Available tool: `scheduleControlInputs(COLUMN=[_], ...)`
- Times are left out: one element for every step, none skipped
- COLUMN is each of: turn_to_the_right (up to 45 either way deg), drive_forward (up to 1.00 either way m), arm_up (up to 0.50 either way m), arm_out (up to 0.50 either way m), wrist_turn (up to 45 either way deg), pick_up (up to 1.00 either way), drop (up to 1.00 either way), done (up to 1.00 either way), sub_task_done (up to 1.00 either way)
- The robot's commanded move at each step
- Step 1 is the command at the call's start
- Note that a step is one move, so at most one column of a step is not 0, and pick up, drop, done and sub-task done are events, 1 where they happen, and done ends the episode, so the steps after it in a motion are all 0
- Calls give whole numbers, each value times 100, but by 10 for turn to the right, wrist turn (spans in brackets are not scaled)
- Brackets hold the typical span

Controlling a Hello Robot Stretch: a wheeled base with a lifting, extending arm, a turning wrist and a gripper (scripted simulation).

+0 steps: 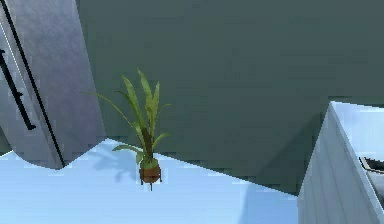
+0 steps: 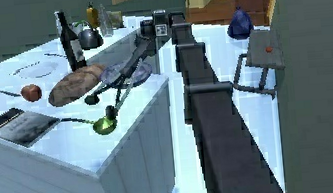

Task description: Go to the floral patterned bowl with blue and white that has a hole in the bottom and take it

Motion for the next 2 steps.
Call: scheduleControlInputs(turn_to_the_right=[0,0], drive_forward=[0,0], arm_up=[0,0], arm_out=[0,0], wrist_turn=[450,450], pick_up=[0,0], drop=[0,0], done=[0,0], sub_task_done=[0,0])
